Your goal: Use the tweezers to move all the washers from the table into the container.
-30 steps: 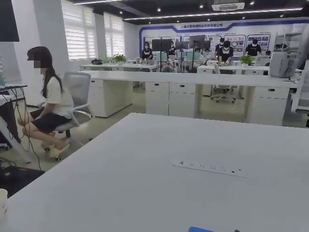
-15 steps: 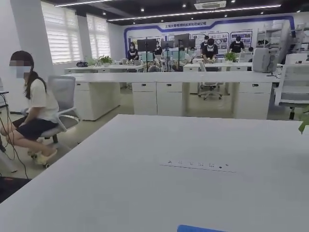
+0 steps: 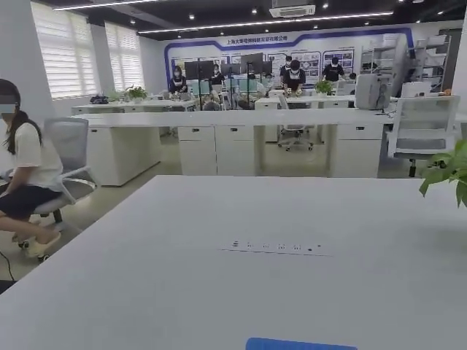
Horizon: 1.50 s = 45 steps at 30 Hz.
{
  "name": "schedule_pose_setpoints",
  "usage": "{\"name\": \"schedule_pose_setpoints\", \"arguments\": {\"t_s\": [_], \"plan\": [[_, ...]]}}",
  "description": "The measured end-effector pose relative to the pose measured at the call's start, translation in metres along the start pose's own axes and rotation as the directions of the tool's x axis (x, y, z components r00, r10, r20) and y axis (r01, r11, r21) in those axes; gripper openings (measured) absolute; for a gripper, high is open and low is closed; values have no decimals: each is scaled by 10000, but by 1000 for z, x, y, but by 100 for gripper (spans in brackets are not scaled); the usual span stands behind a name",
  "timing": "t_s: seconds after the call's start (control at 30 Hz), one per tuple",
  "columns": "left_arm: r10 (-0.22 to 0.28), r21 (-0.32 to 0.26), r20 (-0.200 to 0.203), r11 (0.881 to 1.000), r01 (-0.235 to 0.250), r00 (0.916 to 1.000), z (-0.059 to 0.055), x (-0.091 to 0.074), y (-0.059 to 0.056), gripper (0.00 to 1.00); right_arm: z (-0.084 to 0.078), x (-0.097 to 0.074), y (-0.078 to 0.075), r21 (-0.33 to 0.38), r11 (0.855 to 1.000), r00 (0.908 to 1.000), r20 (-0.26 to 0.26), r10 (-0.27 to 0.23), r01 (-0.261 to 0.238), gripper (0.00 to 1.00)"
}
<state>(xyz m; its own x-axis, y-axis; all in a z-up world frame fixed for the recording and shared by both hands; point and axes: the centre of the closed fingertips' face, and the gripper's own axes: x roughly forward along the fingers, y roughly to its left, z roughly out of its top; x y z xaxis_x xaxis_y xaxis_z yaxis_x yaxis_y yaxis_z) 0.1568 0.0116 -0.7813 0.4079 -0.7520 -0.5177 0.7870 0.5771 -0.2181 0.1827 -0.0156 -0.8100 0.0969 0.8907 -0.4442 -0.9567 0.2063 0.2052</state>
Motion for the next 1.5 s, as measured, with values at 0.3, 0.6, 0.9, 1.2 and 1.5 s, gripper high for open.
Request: {"name": "schedule_pose_setpoints", "arguments": {"t_s": [0.3, 0.6, 0.9, 1.2, 1.5], "plan": [[-976, 1398, -285, 9851, 1007, 9948, 31, 8, -22, 10, -17, 0, 21, -1638, 9830, 9895, -1302, 623, -834, 3], [-1066, 3063, -996, 9427, 1324, 9893, 46, 14, -26, 11, -15, 4, 26, -1918, 9769, 9903, -1190, 716, -937, 3], [-1285, 3704, -1159, 9145, 1629, 9849, 57, 20, -36, 0, -13, 3, 25, -2079, 9740, 9917, -1096, 679, -896, 3], [-1084, 4437, -1811, 8780, 1796, 9775, 54, 26, -31, 0, -11, 1, 20, -2344, 9700, 9939, -1027, 406, -639, 3], [-921, 4761, -2779, 8513, 2204, 9562, 36, 27, -26, 0, -22, 3, 9, -2692, 9621, 9882, -1531, 13, -430, 5]]}}
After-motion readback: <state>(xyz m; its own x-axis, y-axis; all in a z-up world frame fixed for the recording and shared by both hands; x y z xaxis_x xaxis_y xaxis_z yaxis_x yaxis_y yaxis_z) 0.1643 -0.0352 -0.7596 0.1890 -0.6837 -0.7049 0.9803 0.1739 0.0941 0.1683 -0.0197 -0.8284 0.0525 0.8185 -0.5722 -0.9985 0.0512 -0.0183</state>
